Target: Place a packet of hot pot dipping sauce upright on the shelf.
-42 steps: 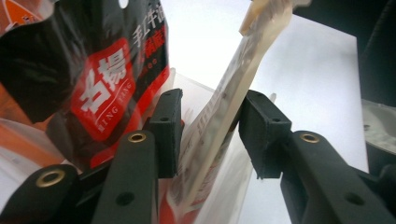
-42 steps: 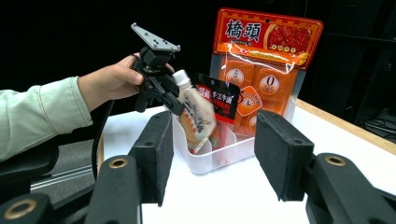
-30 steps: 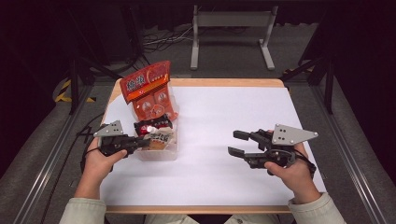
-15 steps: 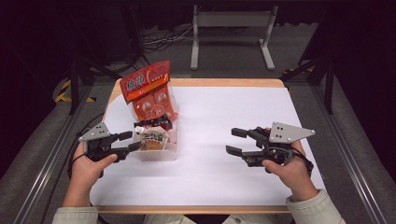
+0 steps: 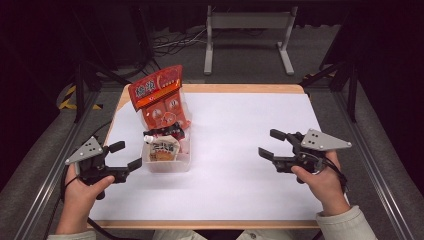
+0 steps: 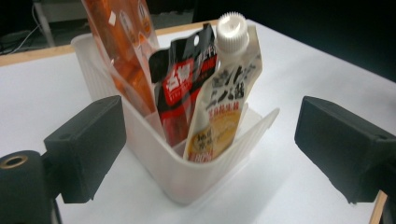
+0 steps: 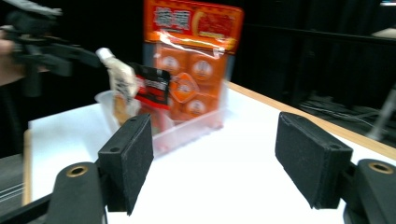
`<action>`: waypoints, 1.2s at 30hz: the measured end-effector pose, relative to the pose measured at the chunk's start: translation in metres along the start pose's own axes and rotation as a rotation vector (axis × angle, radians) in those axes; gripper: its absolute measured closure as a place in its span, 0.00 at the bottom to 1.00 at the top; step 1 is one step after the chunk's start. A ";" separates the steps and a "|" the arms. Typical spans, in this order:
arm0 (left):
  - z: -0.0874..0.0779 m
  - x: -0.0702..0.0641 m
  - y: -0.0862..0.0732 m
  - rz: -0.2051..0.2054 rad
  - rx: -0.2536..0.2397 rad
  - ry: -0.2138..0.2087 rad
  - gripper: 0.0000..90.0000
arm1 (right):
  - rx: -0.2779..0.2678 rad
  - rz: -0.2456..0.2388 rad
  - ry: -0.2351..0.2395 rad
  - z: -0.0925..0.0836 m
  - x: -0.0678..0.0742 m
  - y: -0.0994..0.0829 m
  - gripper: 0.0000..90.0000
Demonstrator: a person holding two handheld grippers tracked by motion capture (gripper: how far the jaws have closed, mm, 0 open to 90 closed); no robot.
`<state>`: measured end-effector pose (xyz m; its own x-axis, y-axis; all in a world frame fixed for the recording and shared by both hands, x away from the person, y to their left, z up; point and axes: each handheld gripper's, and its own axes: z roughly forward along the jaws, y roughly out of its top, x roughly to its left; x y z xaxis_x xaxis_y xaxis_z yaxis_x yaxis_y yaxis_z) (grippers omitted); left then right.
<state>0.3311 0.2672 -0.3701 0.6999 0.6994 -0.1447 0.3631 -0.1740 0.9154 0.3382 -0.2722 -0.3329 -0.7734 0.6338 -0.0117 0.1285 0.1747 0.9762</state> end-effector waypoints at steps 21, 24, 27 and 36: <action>0.013 -0.001 -0.030 -0.002 0.021 0.031 0.09 | 0.104 0.084 -0.267 -0.061 -0.044 -0.066 0.25; 0.016 0.002 -0.036 -0.018 0.033 0.039 0.09 | 0.119 0.095 -0.295 -0.068 -0.047 -0.078 0.25; 0.019 0.005 -0.042 -0.029 0.048 0.047 0.08 | 0.145 0.092 -0.325 -0.071 -0.049 -0.089 0.24; 0.037 0.010 -0.063 -0.044 0.116 0.063 0.09 | 0.214 0.125 -0.340 -0.071 -0.051 -0.118 0.23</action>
<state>0.3380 0.2599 -0.4434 0.6428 0.7499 -0.1565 0.4642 -0.2187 0.8583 0.3186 -0.3793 -0.4322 -0.4990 0.8666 -0.0019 0.3621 0.2105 0.9081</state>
